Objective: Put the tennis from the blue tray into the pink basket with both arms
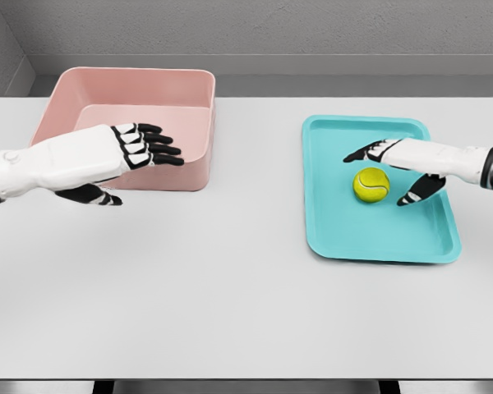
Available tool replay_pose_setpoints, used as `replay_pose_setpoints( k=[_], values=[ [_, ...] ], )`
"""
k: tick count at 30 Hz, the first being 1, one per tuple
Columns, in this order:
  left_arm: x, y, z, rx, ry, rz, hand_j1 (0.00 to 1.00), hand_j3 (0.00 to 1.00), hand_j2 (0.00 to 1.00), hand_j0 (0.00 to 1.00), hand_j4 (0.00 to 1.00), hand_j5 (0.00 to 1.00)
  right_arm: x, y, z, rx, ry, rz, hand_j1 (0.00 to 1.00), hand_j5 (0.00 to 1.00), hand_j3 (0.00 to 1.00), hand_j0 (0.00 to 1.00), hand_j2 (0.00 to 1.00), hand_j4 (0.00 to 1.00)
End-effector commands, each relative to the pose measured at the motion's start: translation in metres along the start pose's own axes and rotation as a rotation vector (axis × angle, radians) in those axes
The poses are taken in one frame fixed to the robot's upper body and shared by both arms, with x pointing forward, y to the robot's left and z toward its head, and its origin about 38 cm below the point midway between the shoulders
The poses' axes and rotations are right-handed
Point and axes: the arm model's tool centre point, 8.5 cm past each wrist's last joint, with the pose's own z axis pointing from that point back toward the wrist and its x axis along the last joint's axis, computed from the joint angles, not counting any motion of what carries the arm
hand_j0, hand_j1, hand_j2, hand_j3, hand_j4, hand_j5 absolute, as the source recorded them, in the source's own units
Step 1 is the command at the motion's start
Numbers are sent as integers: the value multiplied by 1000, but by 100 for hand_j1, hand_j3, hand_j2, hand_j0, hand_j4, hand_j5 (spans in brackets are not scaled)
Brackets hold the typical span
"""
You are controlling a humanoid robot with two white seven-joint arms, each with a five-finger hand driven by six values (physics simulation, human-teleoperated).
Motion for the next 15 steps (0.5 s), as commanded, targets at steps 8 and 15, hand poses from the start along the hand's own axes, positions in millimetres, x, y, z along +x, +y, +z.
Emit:
replay_pose_setpoints(
  k=[8,15],
  values=[
    [25,-73,-15,-352,-99,72,100,100,100,100,100,100,2,6,-17,22,-11,-2,100,100,100,100,100,100],
    [24,-75,-3,-444,-107,151,100,100,100,100,100,100,-1,8,-28,39,4,-3,100,100,100,100,100,100]
  ],
)
